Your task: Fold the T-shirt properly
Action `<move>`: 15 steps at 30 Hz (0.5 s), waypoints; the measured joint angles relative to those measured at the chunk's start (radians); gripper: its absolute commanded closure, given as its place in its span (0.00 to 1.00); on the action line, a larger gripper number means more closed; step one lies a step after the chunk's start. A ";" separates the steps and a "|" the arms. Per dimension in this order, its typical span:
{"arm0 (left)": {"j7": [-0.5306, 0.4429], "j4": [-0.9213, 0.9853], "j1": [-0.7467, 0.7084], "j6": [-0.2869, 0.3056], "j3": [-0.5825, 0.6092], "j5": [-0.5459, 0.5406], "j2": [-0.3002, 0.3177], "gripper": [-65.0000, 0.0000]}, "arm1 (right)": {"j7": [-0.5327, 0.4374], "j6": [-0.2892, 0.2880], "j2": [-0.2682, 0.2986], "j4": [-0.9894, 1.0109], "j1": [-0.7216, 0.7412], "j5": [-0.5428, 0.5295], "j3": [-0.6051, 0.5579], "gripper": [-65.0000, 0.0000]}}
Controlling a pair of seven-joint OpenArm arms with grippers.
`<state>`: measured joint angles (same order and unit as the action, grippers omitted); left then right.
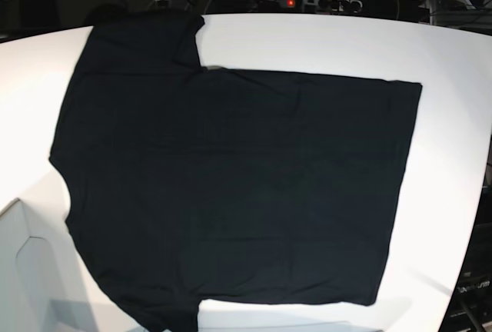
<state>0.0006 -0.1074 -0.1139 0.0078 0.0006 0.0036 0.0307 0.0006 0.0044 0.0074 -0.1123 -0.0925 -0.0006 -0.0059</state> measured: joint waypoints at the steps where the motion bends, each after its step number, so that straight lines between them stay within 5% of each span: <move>1: 0.001 0.001 -0.001 0.000 0.000 0.000 0.000 1.00 | 0.000 0.000 0.000 0.001 0.000 0.000 0.000 1.00; 15: 0.056 -0.004 -0.002 0.000 0.000 0.000 0.000 1.00 | 0.000 0.000 0.000 0.001 -0.002 0.000 0.000 1.00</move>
<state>0.0566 -0.1112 -0.1162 0.0078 0.0006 0.0040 0.0307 0.0006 0.0044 0.0078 -0.1116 -0.0948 -0.0006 -0.0055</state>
